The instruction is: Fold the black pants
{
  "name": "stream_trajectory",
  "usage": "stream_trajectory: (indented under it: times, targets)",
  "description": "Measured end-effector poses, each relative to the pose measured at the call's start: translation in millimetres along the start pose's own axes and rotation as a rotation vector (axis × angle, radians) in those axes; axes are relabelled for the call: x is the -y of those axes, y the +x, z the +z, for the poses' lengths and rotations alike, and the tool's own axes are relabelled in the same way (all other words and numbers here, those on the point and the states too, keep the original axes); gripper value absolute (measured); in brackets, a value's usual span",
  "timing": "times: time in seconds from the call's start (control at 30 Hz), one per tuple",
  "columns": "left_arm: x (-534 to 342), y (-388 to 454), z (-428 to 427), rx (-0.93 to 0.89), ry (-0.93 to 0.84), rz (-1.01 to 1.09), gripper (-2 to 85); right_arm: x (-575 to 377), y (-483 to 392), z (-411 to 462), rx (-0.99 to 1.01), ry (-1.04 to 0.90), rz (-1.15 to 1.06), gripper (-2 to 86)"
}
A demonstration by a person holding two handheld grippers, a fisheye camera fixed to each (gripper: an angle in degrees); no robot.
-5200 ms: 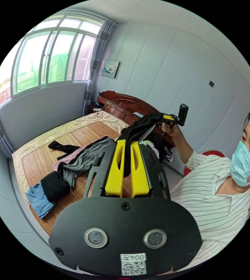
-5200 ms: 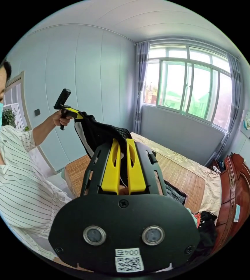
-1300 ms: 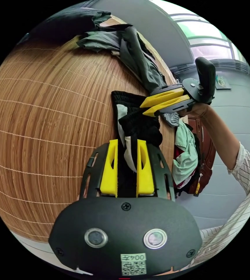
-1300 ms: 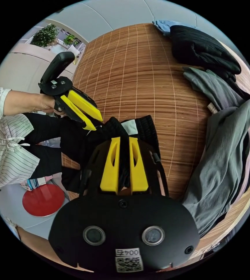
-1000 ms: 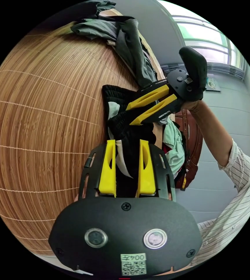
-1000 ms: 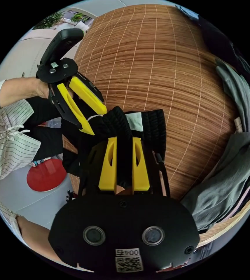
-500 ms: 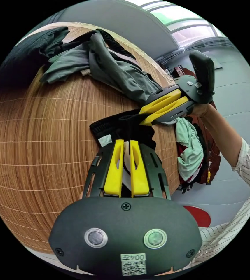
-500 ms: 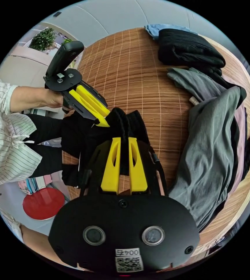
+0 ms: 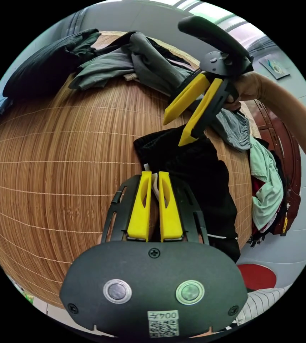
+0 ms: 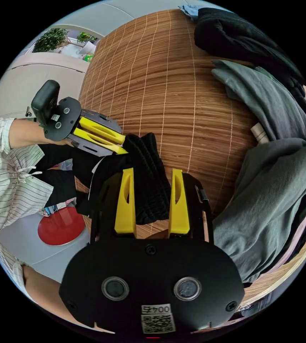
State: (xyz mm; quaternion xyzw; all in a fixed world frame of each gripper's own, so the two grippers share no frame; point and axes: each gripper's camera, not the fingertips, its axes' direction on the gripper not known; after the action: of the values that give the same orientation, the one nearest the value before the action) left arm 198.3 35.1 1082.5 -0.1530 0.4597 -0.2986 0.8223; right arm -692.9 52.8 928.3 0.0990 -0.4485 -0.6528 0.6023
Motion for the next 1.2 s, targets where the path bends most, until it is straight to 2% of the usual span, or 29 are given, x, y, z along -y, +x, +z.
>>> stream_trajectory:
  times: [0.23,0.47,0.7,0.83,0.93,1.0,1.2]
  targets:
    - [-19.6,9.6,5.7,0.036,0.030,0.094,2.2,51.1,17.0,-1.1,0.034,-0.135,-0.081,12.1]
    - [-42.2,19.9,10.5,0.089,0.054,0.226,2.4,96.2,22.2,-23.0,0.003,-0.159,-0.127,11.3]
    - [-64.0,28.9,14.0,0.153,0.067,0.279,2.6,119.2,19.6,-42.5,-0.031,-0.135,-0.077,10.5]
    - [-71.2,30.7,12.9,0.159,0.046,0.274,2.7,128.7,10.7,-59.8,-0.013,-0.095,-0.047,6.0]
    - [-76.3,31.9,5.0,0.134,0.025,0.237,3.0,133.3,-22.1,-81.9,-0.158,-0.032,-0.038,4.7]
    - [-85.4,35.0,-17.3,0.092,0.082,0.223,3.6,133.3,-45.4,-99.8,-0.247,0.000,-0.024,4.5]
    - [-119.9,37.0,-87.5,-0.053,0.196,0.208,9.9,108.3,-105.2,-215.6,-0.450,0.157,0.125,4.2]
